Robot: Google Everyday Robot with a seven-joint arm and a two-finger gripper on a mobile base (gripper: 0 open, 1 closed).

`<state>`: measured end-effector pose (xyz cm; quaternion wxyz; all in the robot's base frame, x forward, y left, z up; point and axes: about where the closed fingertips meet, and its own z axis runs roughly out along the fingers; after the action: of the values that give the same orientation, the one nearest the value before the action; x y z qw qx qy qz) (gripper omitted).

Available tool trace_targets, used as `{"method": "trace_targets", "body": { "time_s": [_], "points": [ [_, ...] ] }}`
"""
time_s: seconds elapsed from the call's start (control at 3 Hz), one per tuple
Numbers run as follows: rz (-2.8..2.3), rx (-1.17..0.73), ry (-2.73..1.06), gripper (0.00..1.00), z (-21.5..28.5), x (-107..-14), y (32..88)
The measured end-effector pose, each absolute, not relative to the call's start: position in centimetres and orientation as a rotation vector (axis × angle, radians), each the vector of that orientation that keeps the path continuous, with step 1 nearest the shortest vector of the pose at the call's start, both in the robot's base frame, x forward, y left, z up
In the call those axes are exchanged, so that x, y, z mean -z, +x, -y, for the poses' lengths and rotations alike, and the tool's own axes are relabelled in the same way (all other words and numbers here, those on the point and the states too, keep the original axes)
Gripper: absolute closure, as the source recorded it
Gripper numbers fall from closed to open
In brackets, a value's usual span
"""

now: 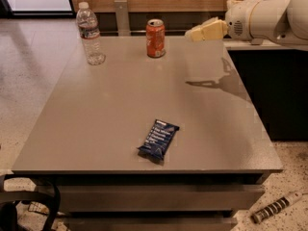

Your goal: Move coke can near rxbar blueberry

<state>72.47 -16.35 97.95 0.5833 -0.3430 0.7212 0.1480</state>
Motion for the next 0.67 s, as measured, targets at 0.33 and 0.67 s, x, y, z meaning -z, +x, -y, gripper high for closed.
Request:
{"method": "trace_targets", "body": {
  "time_s": [0.33, 0.67],
  "points": [
    [-1.662, -0.396, -0.778, 0.00, 15.3, -95.9, 75.2],
    [-1.635, -0.470, -0.772, 0.00, 13.7, -93.8, 77.8]
  ]
}}
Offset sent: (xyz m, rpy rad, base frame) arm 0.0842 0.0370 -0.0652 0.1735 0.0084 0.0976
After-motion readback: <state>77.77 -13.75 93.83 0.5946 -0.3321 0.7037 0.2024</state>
